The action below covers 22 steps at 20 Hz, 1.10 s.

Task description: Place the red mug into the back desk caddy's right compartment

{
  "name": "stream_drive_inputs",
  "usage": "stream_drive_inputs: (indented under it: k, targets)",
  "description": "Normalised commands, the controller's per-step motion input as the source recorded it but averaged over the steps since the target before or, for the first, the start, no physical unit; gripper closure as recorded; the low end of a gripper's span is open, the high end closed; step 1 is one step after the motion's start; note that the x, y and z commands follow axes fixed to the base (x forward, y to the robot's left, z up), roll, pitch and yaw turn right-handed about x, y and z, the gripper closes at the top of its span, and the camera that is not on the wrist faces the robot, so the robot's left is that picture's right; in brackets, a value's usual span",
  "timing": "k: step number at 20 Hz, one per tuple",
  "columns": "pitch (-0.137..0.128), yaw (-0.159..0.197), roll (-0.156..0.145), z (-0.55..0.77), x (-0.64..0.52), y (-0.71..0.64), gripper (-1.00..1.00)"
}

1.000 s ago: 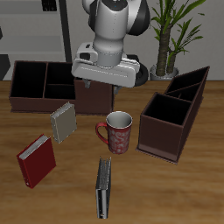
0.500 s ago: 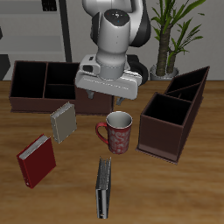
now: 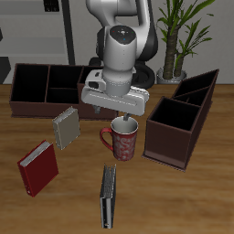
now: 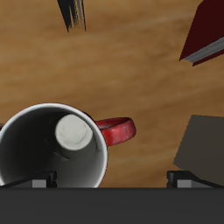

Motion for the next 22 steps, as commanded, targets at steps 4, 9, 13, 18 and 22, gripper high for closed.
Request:
stream_drive_inputs:
  k: [4, 9, 13, 18, 22]
  targets:
    - [0.013, -0.037, 0.003, -0.16, -0.05, 0.0, -1.0]
    - [0.007, -0.019, 0.006, -0.09, -0.04, 0.03, -1.0]
    - [0.001, -0.01, 0.0, -0.1, -0.06, -0.05, -1.0]
    - [0.001, -0.019, 0.0, -0.11, -0.06, -0.02, -1.0]
    - [0.01, -0.024, -0.01, -0.12, -0.03, -0.09, -1.0]
